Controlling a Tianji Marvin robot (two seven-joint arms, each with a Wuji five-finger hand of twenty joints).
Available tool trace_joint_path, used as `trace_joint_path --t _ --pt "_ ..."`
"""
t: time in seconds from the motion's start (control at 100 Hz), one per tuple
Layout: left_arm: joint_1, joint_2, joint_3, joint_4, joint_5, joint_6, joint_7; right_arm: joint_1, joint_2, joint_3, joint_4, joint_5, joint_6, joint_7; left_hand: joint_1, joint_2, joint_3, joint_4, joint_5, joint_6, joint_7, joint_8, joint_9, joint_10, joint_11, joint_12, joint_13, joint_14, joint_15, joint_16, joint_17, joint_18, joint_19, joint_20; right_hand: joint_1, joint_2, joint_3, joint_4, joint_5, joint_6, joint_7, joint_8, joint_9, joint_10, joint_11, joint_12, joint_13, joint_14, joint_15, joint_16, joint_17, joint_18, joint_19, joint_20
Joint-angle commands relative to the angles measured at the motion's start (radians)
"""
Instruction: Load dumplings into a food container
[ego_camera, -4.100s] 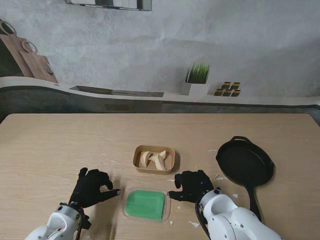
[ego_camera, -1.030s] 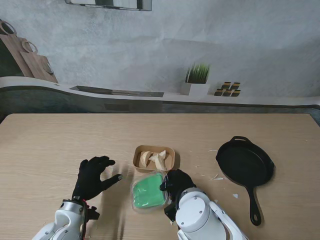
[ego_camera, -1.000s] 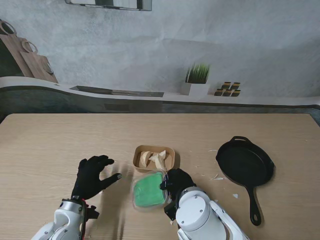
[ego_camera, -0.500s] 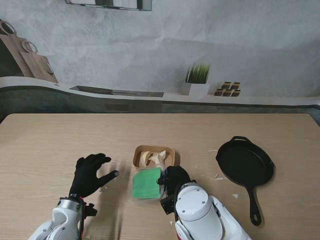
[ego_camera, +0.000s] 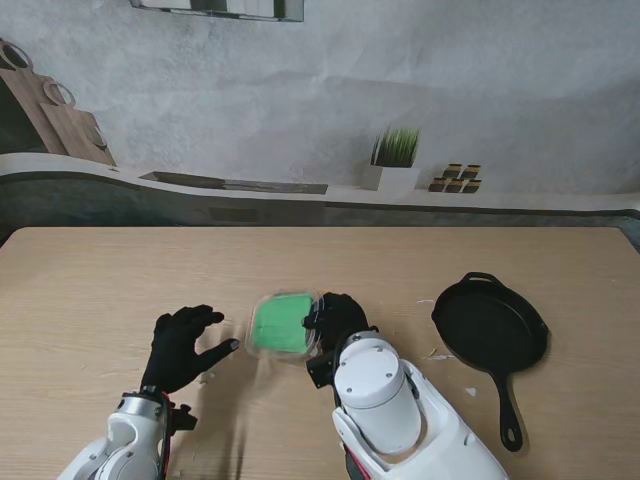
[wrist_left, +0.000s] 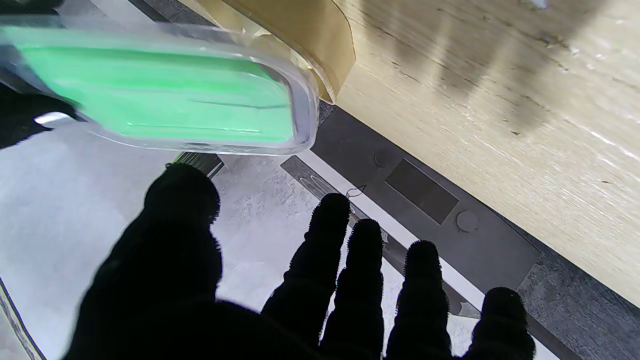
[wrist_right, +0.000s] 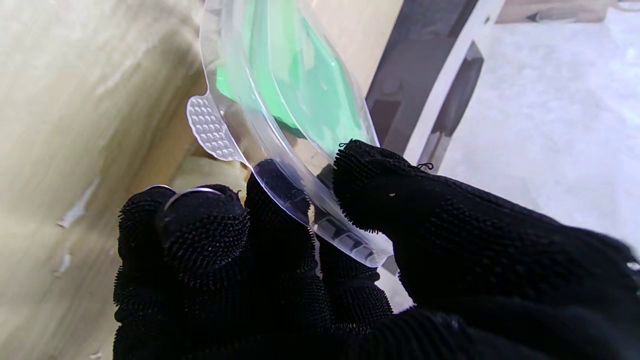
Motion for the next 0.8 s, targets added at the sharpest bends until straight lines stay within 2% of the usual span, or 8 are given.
trace_joint_path --t 0.0,0.3,0.56,0.79 --pt "0.000 -0.005 0.002 -0.003 -0.004 0.000 -0.014 0.017 -0.017 0.001 0.009 0.012 -0.012 0.009 0.021 0.037 -0.026 0.034 -0.033 -0.019 -0.015 -0.008 -0.027 -0.006 -0.011 -0.007 -0.033 -0.012 -0.018 -0.013 -0.012 -0.028 0.014 0.029 0.080 0.041 0.049 -0.018 -0.009 -0.058 0.041 0.022 0.003 -0.019 0.052 0.020 -0.010 0.052 0.031 0.014 -0.014 -0.004 0.073 0.036" --pt "-0.003 -0.006 0.004 -0.002 -0.009 0.008 -0.017 0.065 -0.034 0.006 0.086 -0.010 0.004 -0.018 0.026 0.038 -0.038 0.035 -0.039 -0.015 -0.006 -0.005 -0.029 -0.007 -0.011 -0.008 -0.032 -0.012 -0.021 -0.015 -0.011 -0.027 0.011 0.030 0.080 0.036 0.050 -0.015 -0.005 -0.050 0.043 0.016 0.008 -0.009 0.054 0.020 0.001 0.058 0.041 0.020 -0.006 0.007 0.076 0.050" --pt "-0.007 -0.005 0.010 0.001 -0.010 0.017 -0.024 0.083 -0.045 0.017 0.118 -0.008 0.030 -0.026 0.029 0.039 -0.044 0.036 -0.039 -0.010 -0.008 -0.007 -0.029 -0.005 -0.012 -0.008 -0.032 -0.012 -0.023 -0.015 -0.011 -0.027 0.010 0.030 0.079 0.036 0.048 -0.014 -0.005 -0.046 0.042 0.010 0.010 -0.004 0.053 0.019 0.007 0.056 0.044 0.021 0.004 0.011 0.078 0.057" --pt "-0.008 -0.005 0.010 0.002 -0.012 0.019 -0.026 0.106 -0.058 0.022 0.159 -0.023 0.057 -0.040 0.032 0.039 -0.048 0.037 -0.039 -0.007 -0.010 -0.008 -0.030 -0.006 -0.012 -0.009 -0.033 -0.011 -0.024 -0.014 -0.011 -0.027 0.009 0.029 0.094 0.059 -0.004 -0.002 -0.025 -0.030 0.048 -0.014 -0.005 0.011 0.054 0.010 -0.010 0.064 0.038 0.021 -0.008 0.007 0.070 0.064"
